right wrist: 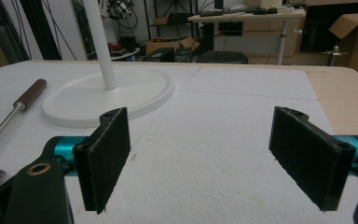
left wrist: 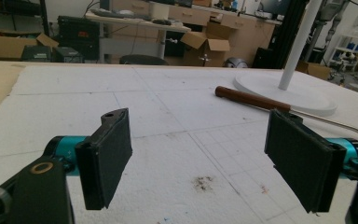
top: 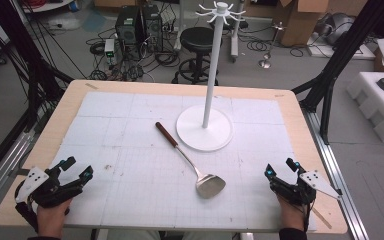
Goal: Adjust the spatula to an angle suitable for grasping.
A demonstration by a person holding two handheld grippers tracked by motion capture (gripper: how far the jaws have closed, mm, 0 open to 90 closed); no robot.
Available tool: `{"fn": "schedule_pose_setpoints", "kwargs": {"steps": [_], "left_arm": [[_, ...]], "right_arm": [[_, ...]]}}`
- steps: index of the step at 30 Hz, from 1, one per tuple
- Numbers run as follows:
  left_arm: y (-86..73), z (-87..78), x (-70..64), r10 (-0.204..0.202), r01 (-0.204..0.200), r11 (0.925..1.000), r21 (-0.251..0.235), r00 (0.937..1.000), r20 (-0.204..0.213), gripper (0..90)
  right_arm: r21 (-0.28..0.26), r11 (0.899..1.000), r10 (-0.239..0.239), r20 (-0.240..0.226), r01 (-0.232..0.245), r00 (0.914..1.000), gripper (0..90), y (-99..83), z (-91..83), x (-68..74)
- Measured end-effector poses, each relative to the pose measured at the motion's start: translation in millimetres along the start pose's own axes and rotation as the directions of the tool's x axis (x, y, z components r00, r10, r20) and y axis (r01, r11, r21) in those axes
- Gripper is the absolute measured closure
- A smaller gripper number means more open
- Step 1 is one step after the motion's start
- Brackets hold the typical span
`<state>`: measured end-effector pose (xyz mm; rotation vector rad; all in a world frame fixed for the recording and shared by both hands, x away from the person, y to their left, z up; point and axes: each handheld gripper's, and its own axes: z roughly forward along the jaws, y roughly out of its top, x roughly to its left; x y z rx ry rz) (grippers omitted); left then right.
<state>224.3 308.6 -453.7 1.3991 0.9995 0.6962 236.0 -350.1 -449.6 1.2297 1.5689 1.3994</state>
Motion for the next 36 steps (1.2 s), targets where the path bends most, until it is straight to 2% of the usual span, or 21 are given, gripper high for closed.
{"fn": "schedule_pose_setpoints", "kwargs": {"steps": [6, 10, 11, 13, 14, 16, 17, 18, 19, 20, 23, 24, 26, 27, 31, 34, 35, 36], "left_arm": [[0.5, 1.7, -0.5, 0.004, -0.004, 0.9998, 0.017, 1.0000, -0.002, 23.3], [0.4, 1.1, -1.4, 0.013, -0.013, 0.9998, 0.013, 0.9999, -0.005, 23.6], [0.4, 1.1, -1.5, 0.016, -0.016, 0.9998, 0.013, 0.9999, -0.004, 23.7], [0.3, 1.1, -1.6, 0.015, -0.014, 0.9998, 0.013, 0.9999, -0.005, 23.7], [0.5, 1.5, -1.3, 0.014, -0.014, 0.9998, 0.014, 0.9999, -0.004, 23.7], [0.6, 1.6, -1.2, 0.013, -0.013, 0.9997, 0.018, 0.9999, -0.002, 23.7], [0.6, 1.6, -1.2, 0.015, -0.015, 0.9997, 0.018, 0.9999, -0.001, 23.6], [0.5, 1.6, -1.4, 0.015, -0.015, 0.9998, 0.016, 0.9999, -0.001, 23.6], [0.5, 1.7, -1.4, 0.016, -0.016, 0.9998, 0.015, 0.9999, -0.001, 23.7], [0.5, 1.6, -1.5, 0.016, -0.016, 0.9998, 0.015, 0.9999, 0.000, 23.7], [0.5, 1.3, -1.5, 0.018, -0.018, 0.9997, 0.014, 0.9998, 0.002, 23.6], [0.5, 1.4, -1.2, 0.018, -0.018, 0.9997, 0.016, 0.9998, 0.006, 23.7], [0.6, 1.3, -1.3, 0.017, -0.017, 0.9997, 0.015, 0.9998, 0.008, 23.7], [0.6, 1.3, -1.2, 0.017, -0.017, 0.9997, 0.015, 0.9998, 0.009, 23.7], [0.6, 1.3, -0.8, 0.016, -0.016, 0.9997, 0.016, 0.9998, 0.016, 23.7], [0.4, 0.9, -1.2, 0.019, -0.020, 0.9998, 0.010, 0.9996, 0.020, 23.6], [0.4, 0.9, -1.2, 0.019, -0.020, 0.9998, 0.010, 0.9996, 0.020, 23.7], [0.4, 0.9, -1.4, 0.019, -0.020, 0.9997, 0.011, 0.9996, 0.020, 23.7]], "right_arm": [[0.042, 0.999, 0.013, -0.002, -0.013, 0.9999, 19.3, 1.8, 4.2, -1.1], [0.067, 0.997, 0.047, 0.002, -0.047, 0.9989, 19.3, 3.8, 6.2, -3.5], [0.075, 0.995, 0.072, -0.009, -0.071, 0.9973, 19.4, 6.3, 7.2, -1.8], [0.069, 0.995, 0.079, -0.012, -0.078, 0.9968, 19.4, 7.9, 7.4, 0.6], [0.057, 0.997, 0.062, -0.036, -0.060, 0.9974, 19.9, 15.6, 9.0, 11.5], [0.058, 0.997, 0.054, -0.047, -0.051, 0.9974, 19.9, 19.0, 10.2, 16.1], [0.064, 0.998, 0.013, -0.085, -0.007, 0.9963, 19.9, 31.2, 16.3, 31.6], [0.064, 0.998, 0.013, -0.085, -0.007, 0.9963, 19.9, 31.2, 16.3, 31.6], [0.072, 0.997, -0.013, -0.104, 0.020, 0.9945, 19.9, 40.5, 21.5, 44.7], [0.072, 0.997, -0.013, -0.104, 0.020, 0.9945, 19.9, 40.5, 21.5, 44.7], [0.110, 0.993, -0.026, -0.150, 0.043, 0.9884, 19.9, 53.4, 32.2, 67.6], [0.143, 0.988, -0.029, -0.191, 0.057, 0.9812, 19.9, 59.0, 40.6, 81.0], [0.169, 0.982, -0.042, -0.219, 0.080, 0.9748, 19.8, 62.5, 48.1, 93.8], [0.169, 0.982, -0.042, -0.219, 0.080, 0.9748, 19.8, 62.5, 48.1, 93.8], [0.208, 0.970, -0.067, -0.267, 0.125, 0.9613, 19.9, 66.7, 60.7, 116.9], [0.241, 0.954, -0.105, -0.294, 0.180, 0.9499, 19.8, 69.9, 71.0, 134.6], [0.241, 0.954, -0.105, -0.294, 0.180, 0.9499, 19.8, 69.9, 71.0, 134.6], [0.253, 0.948, -0.114, -0.302, 0.195, 0.9464, 19.9, 71.7, 75.1, 140.8]]}}
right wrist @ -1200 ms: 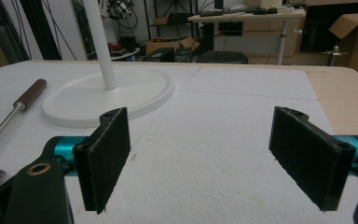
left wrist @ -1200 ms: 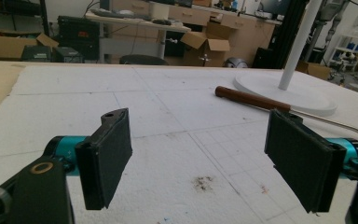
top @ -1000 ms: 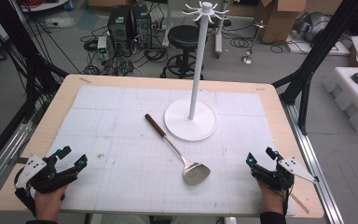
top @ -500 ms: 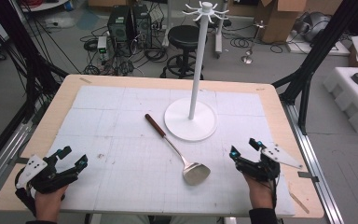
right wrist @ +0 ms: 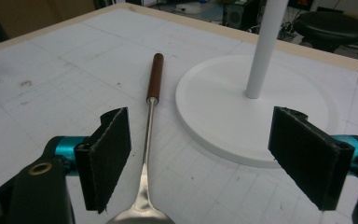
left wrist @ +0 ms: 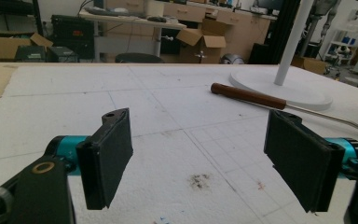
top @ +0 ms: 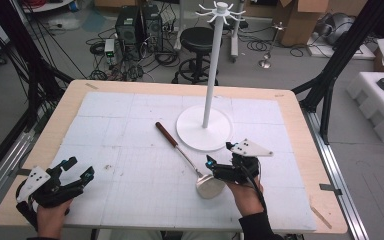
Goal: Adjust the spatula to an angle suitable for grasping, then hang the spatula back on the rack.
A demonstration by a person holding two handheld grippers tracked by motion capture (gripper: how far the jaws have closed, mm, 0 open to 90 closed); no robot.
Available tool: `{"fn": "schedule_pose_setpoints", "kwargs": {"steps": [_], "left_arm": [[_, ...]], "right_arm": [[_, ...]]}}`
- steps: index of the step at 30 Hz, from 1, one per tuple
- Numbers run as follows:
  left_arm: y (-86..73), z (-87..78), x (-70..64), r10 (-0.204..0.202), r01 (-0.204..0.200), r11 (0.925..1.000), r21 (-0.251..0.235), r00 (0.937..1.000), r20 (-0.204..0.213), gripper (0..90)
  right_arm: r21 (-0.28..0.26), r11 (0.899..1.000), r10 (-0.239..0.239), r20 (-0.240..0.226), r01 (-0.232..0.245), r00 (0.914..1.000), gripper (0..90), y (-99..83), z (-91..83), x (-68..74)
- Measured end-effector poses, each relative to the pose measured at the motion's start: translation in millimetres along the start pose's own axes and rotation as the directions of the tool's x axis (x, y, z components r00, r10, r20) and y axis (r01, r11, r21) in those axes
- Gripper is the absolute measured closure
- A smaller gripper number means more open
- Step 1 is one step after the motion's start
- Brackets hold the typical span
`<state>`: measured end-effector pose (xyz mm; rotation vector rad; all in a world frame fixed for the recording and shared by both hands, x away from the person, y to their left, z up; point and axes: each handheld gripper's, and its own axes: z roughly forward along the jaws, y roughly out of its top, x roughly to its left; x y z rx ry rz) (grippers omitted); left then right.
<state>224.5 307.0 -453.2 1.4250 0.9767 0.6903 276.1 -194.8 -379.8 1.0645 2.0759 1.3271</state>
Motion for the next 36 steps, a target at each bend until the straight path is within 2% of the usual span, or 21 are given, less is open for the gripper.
{"fn": "schedule_pose_setpoints", "kwargs": {"steps": [8, 12, 15, 22, 23, 29, 31, 32, 33, 36], "left_arm": [[0.6, 1.4, 0.7, -0.001, 0.001, 0.9999, 0.016, 1.0000, 0.006, 23.6], [0.6, 1.7, -0.2, 0.006, -0.007, 0.9998, 0.017, 1.0000, 0.007, 23.6], [0.7, 1.9, -0.4, 0.011, -0.011, 0.9997, 0.021, 0.9999, 0.009, 23.7], [1.0, 3.2, -0.7, 0.011, -0.011, 0.9994, 0.032, 0.9999, 0.010, 23.6], [1.1, 3.1, -0.7, 0.014, -0.014, 0.9993, 0.034, 0.9998, 0.011, 23.6], [1.2, 3.4, -0.4, 0.012, -0.013, 0.9992, 0.039, 0.9998, 0.015, 23.6], [1.2, 3.4, -0.5, 0.013, -0.013, 0.9992, 0.038, 0.9998, 0.015, 23.6], [1.2, 3.7, -0.6, 0.016, -0.016, 0.9991, 0.039, 0.9998, 0.015, 23.7], [1.2, 3.7, -0.6, 0.016, -0.016, 0.9991, 0.039, 0.9998, 0.015, 23.6], [1.3, 4.0, -1.1, 0.016, -0.017, 0.9990, 0.041, 0.9998, 0.014, 23.7]], "right_arm": [[0.025, 0.999, -0.030, -0.019, 0.031, 0.9994, 19.8, 6.0, 15.8, 6.8], [0.059, 0.997, -0.038, -0.032, 0.040, 0.9988, 19.9, 6.0, 25.3, 9.2], [0.084, 0.995, -0.043, -0.040, 0.046, 0.9983, 22.4, 6.1, 27.5, 9.6], [0.105, 0.993, -0.044, -0.048, 0.049, 0.9979, 22.3, 6.4, 30.9, 10.4], [0.120, 0.991, -0.056, -0.052, 0.062, 0.9971, 22.4, 6.0, 33.6, 12.4], [0.162, 0.985, -0.054, -0.064, 0.064, 0.9964, 22.6, 5.8, 44.2, 17.7], [0.193, 0.979, -0.053, -0.073, 0.066, 0.9959, 22.7, 5.1, 50.9, 18.7], [0.220, 0.973, -0.056, -0.075, 0.071, 0.9956, 22.6, 4.1, 56.4, 19.5], [0.220, 0.973, -0.056, -0.075, 0.071, 0.9956, 22.6, 4.1, 56.4, 19.5], [0.260, 0.964, -0.042, -0.082, 0.062, 0.9958, 22.6, 2.7, 63.7, 18.9]]}}
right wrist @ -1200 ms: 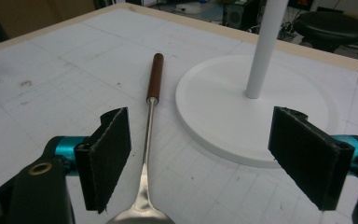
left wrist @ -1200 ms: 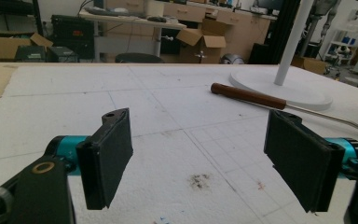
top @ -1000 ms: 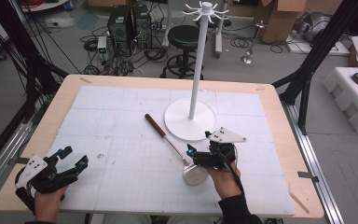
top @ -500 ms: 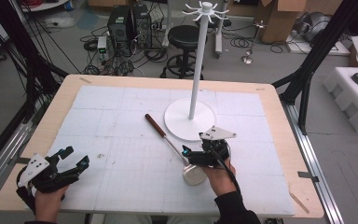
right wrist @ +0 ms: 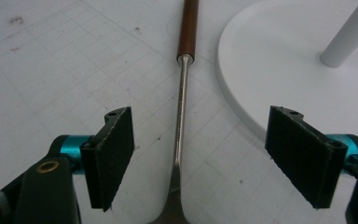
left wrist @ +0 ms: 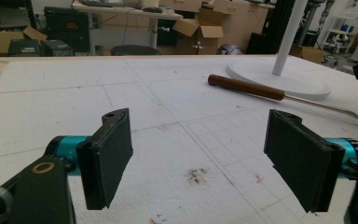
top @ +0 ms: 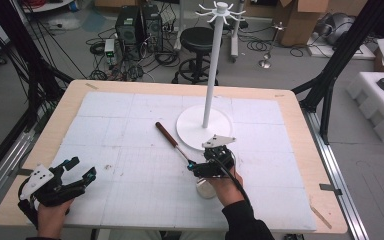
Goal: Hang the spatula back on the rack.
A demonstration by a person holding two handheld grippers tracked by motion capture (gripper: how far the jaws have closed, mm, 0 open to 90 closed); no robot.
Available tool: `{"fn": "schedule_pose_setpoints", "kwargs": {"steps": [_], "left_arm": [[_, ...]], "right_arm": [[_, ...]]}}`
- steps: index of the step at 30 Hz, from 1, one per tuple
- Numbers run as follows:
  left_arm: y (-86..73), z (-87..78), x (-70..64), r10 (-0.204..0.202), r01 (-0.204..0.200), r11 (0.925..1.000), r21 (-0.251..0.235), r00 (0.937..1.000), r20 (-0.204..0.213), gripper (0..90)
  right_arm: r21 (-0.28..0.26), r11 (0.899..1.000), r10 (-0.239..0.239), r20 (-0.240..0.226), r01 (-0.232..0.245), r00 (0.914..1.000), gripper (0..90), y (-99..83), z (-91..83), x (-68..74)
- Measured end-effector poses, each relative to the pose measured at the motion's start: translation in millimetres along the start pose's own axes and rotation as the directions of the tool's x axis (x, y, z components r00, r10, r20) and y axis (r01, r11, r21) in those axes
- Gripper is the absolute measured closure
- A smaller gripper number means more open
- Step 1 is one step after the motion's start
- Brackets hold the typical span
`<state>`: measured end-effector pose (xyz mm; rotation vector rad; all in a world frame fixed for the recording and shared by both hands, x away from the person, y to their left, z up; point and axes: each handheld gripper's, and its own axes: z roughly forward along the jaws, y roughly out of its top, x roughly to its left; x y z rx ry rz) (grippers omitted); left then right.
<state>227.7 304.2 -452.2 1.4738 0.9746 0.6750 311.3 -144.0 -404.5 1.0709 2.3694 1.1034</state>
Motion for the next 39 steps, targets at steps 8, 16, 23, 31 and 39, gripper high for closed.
{"fn": "schedule_pose_setpoints", "kwargs": {"steps": [8, 16, 23, 31, 39], "left_arm": [[0.4, 1.0, 0.0, 0.005, -0.005, 0.9999, 0.012, 1.0000, 0.003, 23.7], [0.4, 1.1, -0.4, 0.008, -0.008, 0.9999, 0.012, 0.9999, 0.007, 23.7], [0.5, 1.2, -0.5, 0.013, -0.013, 0.9998, 0.015, 0.9999, 0.005, 23.7], [0.6, 1.7, -1.1, 0.016, -0.016, 0.9997, 0.018, 0.9999, 0.005, 23.7], [0.6, 2.0, -1.4, 0.019, -0.019, 0.9996, 0.021, 0.9998, 0.006, 23.7]], "right_arm": [[0.108, 0.994, -0.004, -0.028, 0.007, 0.9996, 32.3, -0.8, 18.6, 1.0], [0.164, 0.986, 0.002, -0.075, 0.010, 0.9972, 48.6, -0.2, 33.9, 0.3], [0.212, 0.977, -0.019, -0.080, 0.035, 0.9966, 62.2, 2.3, 42.6, 1.6], [0.270, 0.960, -0.059, -0.062, 0.073, 0.9964, 74.3, 12.0, 47.4, 1.5], [0.328, 0.943, -0.039, -0.043, 0.051, 0.9983, 80.6, 19.5, 50.8, 5.4]]}}
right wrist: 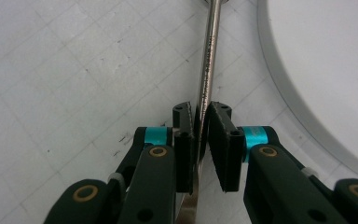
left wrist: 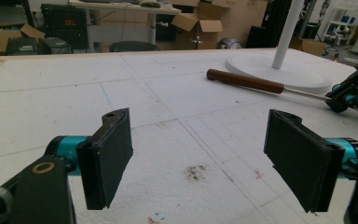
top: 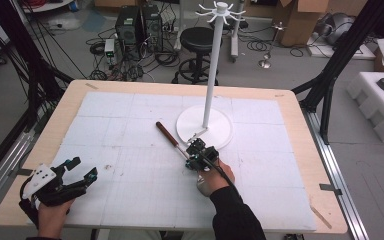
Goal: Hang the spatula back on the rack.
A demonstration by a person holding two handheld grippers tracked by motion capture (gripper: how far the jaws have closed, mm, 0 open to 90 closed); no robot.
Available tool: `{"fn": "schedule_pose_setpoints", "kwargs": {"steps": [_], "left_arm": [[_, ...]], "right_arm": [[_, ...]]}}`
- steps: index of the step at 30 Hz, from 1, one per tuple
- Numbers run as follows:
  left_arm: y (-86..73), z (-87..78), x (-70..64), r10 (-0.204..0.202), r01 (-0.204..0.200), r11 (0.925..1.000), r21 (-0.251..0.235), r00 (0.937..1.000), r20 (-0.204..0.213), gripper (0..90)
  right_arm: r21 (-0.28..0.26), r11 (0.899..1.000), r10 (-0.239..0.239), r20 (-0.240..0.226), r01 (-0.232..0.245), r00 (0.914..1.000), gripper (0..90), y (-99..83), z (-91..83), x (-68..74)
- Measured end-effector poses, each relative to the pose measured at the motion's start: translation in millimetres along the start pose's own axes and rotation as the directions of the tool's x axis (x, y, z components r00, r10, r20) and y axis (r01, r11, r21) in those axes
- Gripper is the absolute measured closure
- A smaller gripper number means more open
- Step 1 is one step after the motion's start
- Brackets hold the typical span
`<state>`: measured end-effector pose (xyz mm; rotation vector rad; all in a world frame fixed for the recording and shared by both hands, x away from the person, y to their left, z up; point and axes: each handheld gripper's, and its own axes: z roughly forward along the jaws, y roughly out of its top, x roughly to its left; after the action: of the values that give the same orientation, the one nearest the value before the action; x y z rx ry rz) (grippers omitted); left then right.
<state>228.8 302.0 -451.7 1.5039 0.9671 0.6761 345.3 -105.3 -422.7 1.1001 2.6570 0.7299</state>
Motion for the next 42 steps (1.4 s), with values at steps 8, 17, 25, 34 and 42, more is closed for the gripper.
{"fn": "schedule_pose_setpoints", "kwargs": {"steps": [8, 17, 25, 34, 42], "left_arm": [[0.1, 0.3, -0.1, 0.000, 0.000, 1.0000, 0.001, 1.0000, 0.000, 23.8], [0.2, 0.2, 0.1, -0.002, 0.002, 1.0000, 0.003, 1.0000, 0.001, 23.8], [0.0, -1.1, 1.1, -0.017, 0.017, 0.9998, -0.009, 0.9997, -0.017, 23.3], [9.6, -8.1, -3.1, -0.147, 0.149, 0.9868, -0.064, 0.9886, 0.032, 22.9], [34.2, -2.0, -27.3, -0.223, 0.243, 0.9670, -0.077, 0.9532, 0.204, 25.7]], "right_arm": [[-0.008, 0.999, 0.036, -0.047, -0.036, 0.9983, 84.6, -1.5, 0.2, -6.0], [-0.061, 0.996, 0.053, -0.107, -0.060, 0.9929, 84.7, -5.4, -8.2, -8.6], [-0.173, 0.982, 0.040, -0.176, -0.071, 0.9836, 84.7, -15.3, -34.7, -10.6], [-0.303, 0.953, -0.066, -0.240, -0.010, 0.9686, 84.6, -33.8, -64.8, -5.0], [-0.404, 0.914, -0.153, -0.271, 0.032, 0.9503, 84.6, -56.0, -84.5, 3.2]]}}
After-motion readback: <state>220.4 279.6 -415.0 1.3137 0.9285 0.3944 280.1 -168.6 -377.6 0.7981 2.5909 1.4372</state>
